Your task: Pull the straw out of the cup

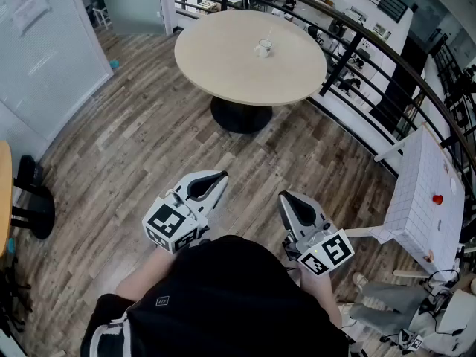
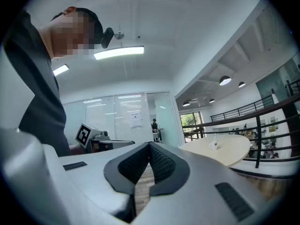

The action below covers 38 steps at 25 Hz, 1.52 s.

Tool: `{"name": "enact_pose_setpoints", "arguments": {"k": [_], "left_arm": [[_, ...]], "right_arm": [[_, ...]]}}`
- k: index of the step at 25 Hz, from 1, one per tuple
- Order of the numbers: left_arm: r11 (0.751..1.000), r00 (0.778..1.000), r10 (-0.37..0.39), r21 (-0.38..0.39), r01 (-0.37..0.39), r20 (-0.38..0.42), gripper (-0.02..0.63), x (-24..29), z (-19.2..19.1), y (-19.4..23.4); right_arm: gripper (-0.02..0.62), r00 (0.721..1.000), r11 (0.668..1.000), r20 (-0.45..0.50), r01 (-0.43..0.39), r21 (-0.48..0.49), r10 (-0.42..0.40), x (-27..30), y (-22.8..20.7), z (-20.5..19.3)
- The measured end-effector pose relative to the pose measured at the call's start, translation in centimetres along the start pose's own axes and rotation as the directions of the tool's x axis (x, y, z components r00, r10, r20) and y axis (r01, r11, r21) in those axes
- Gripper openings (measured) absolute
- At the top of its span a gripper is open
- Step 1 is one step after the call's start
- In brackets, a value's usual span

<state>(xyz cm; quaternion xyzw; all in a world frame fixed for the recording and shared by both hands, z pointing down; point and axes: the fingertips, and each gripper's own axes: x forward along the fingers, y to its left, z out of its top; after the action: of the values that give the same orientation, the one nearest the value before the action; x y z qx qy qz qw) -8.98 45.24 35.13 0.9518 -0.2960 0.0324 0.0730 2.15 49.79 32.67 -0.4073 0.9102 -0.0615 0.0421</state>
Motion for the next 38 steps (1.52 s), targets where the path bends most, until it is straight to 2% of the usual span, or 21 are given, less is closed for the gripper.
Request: {"name": "enact_pose_setpoints", "arguments": {"k": [11, 16, 25, 31, 38], "left_arm": [[1.0, 0.999, -0.01, 0.005, 0.01, 0.047, 0.008, -1.7, 0.4, 1.4], [1.0, 1.0, -0.02, -0.008, 0.02, 0.019, 0.008, -3.5, -0.4, 2.6], [0.998, 0.998, -0.052, -0.017, 0.053, 0.023, 0.008, -6.9, -1.4, 5.6], [0.998, 0.999, -0.047, -0.047, 0.048, 0.019, 0.008, -5.4, -2.0, 8.5], [0.998, 1.0, -0.026, -0.051, 0.025, -0.01, 0.008, -0.4, -1.7, 13.2]], "right_arm": [[0.02, 1.0, 1.0, -0.011, 0.004, -0.003, -0.004, 1.7, 1.7, -0.5], [0.021, 1.0, 1.0, 0.0, -0.002, 0.027, 0.002, 3.5, 3.2, -0.9], [0.021, 1.0, 0.997, -0.016, -0.011, 0.077, 0.013, 8.0, 6.1, -2.4], [0.021, 0.999, 0.994, -0.044, -0.005, 0.108, 0.01, 10.2, 4.1, -3.2], [0.021, 0.998, 0.988, -0.053, -0.025, 0.15, 0.033, 14.4, -2.6, -3.8]]}}
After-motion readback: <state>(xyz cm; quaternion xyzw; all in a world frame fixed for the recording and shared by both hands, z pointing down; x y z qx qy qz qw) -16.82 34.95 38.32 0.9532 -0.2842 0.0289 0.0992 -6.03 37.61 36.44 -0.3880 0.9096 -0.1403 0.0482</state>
